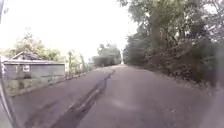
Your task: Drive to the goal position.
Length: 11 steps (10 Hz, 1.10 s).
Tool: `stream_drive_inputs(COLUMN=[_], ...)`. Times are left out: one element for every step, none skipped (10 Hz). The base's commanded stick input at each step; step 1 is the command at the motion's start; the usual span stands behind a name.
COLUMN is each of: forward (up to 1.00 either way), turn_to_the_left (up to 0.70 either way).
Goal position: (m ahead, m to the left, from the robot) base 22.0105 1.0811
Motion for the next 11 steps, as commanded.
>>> stream_drive_inputs(forward=[0.7,0.7,0.7,0.7,0.7,0.7,0.7,0.7,0.7,0.7,0.7], turn_to_the_left=[0.0,0.0,0.0,0.0,0.0,0.0,0.0,0.0,0.0,0.0,0.0])
